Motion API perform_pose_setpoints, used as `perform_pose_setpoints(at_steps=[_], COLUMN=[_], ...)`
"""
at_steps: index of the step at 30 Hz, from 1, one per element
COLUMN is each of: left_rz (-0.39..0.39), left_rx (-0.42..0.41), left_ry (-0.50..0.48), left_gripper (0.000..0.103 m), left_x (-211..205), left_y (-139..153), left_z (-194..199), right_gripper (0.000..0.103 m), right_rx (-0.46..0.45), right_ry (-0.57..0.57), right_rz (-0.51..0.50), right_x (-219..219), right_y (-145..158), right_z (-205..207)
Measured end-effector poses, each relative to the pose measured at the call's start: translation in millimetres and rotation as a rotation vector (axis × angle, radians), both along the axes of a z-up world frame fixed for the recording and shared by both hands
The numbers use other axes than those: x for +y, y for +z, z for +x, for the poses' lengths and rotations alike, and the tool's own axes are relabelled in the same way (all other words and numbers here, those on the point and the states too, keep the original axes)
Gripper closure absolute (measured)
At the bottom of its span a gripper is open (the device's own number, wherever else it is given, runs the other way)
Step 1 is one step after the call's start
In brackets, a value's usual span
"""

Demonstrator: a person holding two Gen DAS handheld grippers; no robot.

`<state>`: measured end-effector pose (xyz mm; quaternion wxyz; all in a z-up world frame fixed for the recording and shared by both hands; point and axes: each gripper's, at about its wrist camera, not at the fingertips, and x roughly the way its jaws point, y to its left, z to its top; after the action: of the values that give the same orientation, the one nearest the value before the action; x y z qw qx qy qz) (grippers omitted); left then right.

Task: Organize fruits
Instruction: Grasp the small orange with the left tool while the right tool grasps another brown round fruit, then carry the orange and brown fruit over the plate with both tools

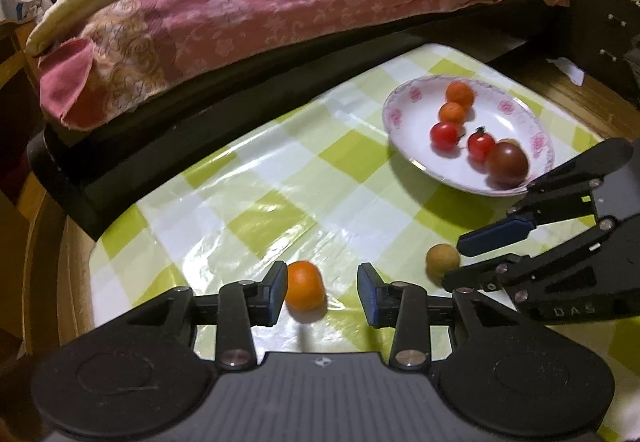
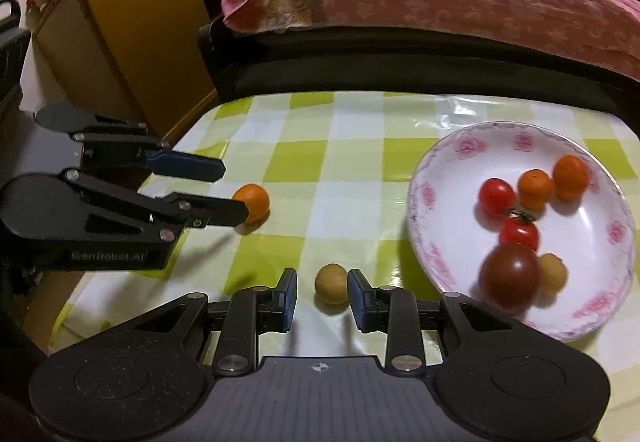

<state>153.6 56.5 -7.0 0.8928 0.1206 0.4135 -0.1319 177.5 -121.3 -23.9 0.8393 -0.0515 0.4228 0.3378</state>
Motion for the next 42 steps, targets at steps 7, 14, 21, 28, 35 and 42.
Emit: perform_pose_setpoints(at_steps=[7,14,21,28,35,42], left_rz=[0.000,0.017,0.033,-0.005,-0.014,-0.008], left_rx=[0.008,0.022,0.016,0.032,0.062,0.064], left_ry=[0.011,0.032,0.050,0.095,0.091,0.080], left_gripper=[0.057,0.056,0.056,0.057,0.062,0.067], left_x=[-2.2,-1.1,-1.3,6.5,4.7,0.9], left_y=[-8.0,-18.6,-21.9,-26.3,-32.6,-33.0], left_z=[9.2,13.6,16.1,25.2,26.8,23.3], right_gripper=[0.074,0.074,0.074,0.079,0.082,0.083], right_rx=[0.020,0.017,0.007,0.008,0.032,0.044], right_ry=[-0.012,-0.021,-0.010,-0.022,-0.046,-0.063], right_rz=[-0.022,-0.006,-0.016,-0.021,-0.017,-0.029], right_x=[3.2,5.4,11.3,9.9,6.9,1.6], right_y=[-16.0,-18.6,-22.1,-22.2,-21.0,-18.9], right_z=[4.6,11.6,12.2,12.2,14.3,14.3])
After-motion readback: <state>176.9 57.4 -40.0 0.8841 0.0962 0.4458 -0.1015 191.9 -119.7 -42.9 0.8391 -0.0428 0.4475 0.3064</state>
